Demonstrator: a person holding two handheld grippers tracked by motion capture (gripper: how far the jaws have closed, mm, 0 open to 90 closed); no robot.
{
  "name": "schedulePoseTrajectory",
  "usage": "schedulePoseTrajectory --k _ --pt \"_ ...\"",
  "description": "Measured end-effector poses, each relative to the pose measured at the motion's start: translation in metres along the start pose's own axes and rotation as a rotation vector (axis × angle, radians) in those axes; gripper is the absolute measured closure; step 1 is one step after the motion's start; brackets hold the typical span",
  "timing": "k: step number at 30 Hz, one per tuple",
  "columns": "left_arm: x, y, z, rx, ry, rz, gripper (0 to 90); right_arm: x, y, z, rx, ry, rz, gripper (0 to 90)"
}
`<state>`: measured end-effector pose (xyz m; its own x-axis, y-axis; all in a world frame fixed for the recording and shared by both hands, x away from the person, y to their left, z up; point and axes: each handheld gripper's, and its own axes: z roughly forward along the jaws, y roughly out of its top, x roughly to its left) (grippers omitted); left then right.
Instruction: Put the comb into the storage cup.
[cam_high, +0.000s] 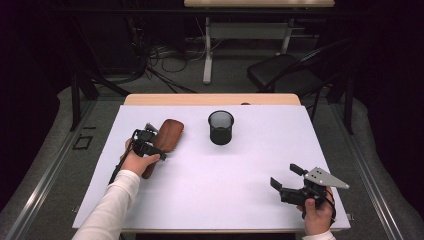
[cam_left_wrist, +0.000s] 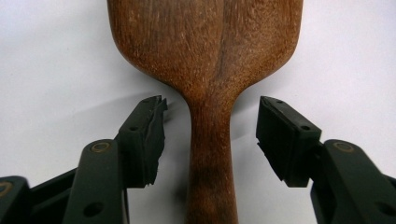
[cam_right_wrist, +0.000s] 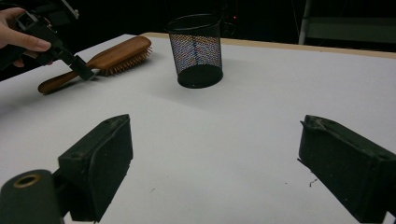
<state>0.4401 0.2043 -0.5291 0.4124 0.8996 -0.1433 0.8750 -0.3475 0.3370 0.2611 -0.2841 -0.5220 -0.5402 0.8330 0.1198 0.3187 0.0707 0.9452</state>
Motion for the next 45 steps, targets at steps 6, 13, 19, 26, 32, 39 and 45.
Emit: schedulePoseTrajectory --k 6,13,19,26,32,39,45 --pt "-0.0004 0.0005 0.0013 0.000 0.015 0.006 43.7 -0.0003 -0.0002 0.0002 -0.002 0.001 0.000 9.7" --pt "-0.0012 -0.0004 0.0018 -0.002 0.027 -0.005 48.1 0.0002 -0.0005 0.0007 -0.003 0.002 0.009 9.9" --pt "-0.0031 -0.0014 0.0017 0.001 0.049 0.007 54.1 -0.0006 -0.0005 0.0007 -0.003 0.001 0.003 10.2" --pt "-0.0043 -0.0016 0.0015 0.006 0.065 0.006 59.6 -0.0012 -0.0007 0.0008 0.000 0.002 0.002 10.8" --pt "-0.0066 -0.0020 0.0018 -0.001 0.067 -0.006 64.6 -0.0012 -0.0009 0.0007 0.002 0.002 0.010 11.0" --pt "-0.0079 -0.0021 0.0019 0.001 0.073 -0.002 70.4 -0.0019 -0.0008 0.0008 0.006 0.000 0.002 11.1" --pt "-0.0093 -0.0025 0.0019 0.000 0.072 -0.022 71.6 -0.0021 -0.0012 0.0013 0.006 -0.001 0.001 11.0"
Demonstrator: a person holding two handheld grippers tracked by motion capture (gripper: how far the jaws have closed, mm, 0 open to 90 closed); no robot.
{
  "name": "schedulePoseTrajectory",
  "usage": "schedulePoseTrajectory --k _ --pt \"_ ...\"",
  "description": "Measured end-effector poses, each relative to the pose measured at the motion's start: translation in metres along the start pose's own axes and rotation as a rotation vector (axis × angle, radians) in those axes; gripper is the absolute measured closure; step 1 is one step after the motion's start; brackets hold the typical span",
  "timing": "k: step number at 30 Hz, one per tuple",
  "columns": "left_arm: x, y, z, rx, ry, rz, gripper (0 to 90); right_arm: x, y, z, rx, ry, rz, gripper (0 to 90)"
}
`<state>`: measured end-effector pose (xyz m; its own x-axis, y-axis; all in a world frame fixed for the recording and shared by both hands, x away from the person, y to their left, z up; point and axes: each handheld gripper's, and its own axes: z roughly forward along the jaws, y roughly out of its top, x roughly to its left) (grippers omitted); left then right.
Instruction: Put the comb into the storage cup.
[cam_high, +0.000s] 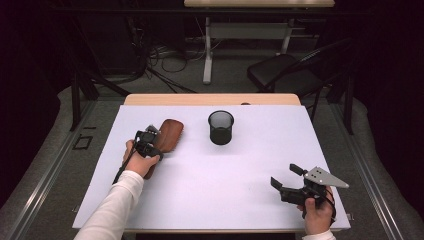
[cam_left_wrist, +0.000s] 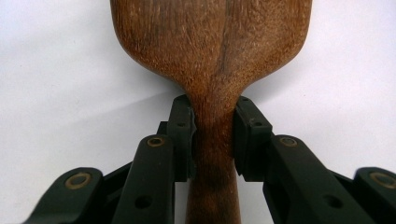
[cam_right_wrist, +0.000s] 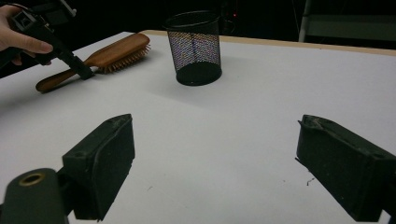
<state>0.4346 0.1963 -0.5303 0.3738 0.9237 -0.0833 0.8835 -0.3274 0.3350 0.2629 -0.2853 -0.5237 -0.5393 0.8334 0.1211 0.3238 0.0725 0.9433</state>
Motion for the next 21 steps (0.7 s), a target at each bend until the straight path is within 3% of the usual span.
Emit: schedulePoseTrajectory --k 11,21 --pt "-0.0023 0.0003 0.0000 0.004 0.027 0.014 72.5 0.0000 0.0000 0.0000 0.000 0.001 0.002 11.1" --pt "-0.0014 0.0007 -0.0002 0.005 0.022 0.019 72.8 -0.0002 -0.0001 0.0000 0.001 -0.001 0.000 11.1"
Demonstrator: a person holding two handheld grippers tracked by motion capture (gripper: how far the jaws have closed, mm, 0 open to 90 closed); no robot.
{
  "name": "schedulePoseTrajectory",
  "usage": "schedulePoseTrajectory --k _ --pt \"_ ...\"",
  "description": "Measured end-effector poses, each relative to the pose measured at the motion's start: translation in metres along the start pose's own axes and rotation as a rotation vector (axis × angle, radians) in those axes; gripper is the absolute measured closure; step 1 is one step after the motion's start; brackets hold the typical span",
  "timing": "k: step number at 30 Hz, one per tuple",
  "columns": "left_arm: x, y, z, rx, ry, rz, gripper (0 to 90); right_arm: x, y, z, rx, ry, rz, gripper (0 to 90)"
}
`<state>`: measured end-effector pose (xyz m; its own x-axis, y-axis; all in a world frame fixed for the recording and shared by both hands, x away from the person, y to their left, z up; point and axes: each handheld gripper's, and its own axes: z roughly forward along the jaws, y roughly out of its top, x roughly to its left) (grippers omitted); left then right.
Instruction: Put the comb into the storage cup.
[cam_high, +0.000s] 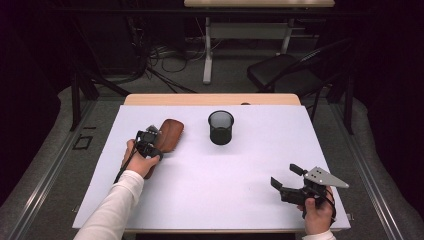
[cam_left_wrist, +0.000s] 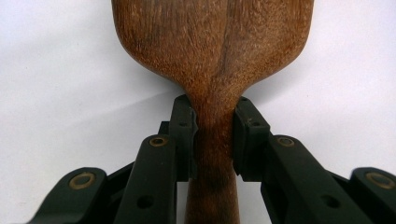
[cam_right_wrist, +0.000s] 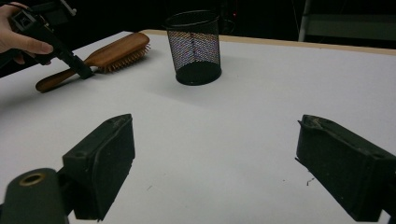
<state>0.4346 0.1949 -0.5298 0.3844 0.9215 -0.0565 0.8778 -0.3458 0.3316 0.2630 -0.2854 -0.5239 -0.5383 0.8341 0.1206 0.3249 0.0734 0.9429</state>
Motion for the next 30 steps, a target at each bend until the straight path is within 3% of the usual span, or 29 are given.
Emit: schedulePoseTrajectory --k 30 --pt "0.0039 -0.0031 -0.0040 -0.062 -0.035 -0.015 73.0 0.0002 -0.0005 0.0005 0.002 0.000 0.001 11.2"
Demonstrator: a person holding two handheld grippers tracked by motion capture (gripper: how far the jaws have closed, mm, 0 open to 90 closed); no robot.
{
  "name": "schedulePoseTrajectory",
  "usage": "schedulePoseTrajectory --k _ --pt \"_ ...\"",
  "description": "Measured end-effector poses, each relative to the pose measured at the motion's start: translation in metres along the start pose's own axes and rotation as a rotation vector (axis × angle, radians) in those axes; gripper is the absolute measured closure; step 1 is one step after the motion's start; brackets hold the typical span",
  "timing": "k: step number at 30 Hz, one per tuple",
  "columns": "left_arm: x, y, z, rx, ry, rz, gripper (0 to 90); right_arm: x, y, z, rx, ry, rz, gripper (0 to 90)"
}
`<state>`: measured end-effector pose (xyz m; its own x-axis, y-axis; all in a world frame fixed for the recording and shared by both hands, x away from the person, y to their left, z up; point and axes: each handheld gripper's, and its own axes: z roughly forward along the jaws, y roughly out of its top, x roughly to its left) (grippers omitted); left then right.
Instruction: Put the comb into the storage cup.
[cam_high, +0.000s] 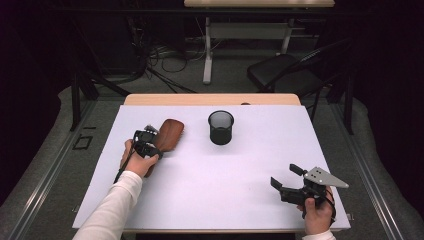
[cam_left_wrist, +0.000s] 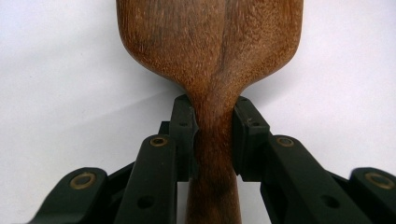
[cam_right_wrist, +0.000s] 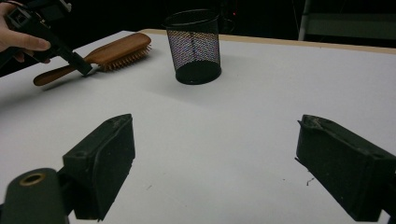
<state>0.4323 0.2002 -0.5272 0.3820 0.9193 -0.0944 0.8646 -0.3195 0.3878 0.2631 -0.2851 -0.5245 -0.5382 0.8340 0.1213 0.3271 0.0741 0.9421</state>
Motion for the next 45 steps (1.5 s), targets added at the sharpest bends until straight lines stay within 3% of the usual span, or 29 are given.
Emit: schedulePoseTrajectory --k 22,37,45 --pt "0.002 -0.009 -0.002 -0.071 -0.029 -0.007 72.9 -0.001 0.000 0.000 0.001 -0.004 0.000 11.2" --pt "0.000 -0.014 -0.012 -0.153 -0.056 -0.013 72.9 0.000 -0.001 0.001 0.004 -0.003 0.006 11.3" --pt "-0.004 -0.018 -0.024 -0.215 -0.065 0.010 72.9 0.002 -0.001 0.004 0.014 0.002 -0.002 11.5"
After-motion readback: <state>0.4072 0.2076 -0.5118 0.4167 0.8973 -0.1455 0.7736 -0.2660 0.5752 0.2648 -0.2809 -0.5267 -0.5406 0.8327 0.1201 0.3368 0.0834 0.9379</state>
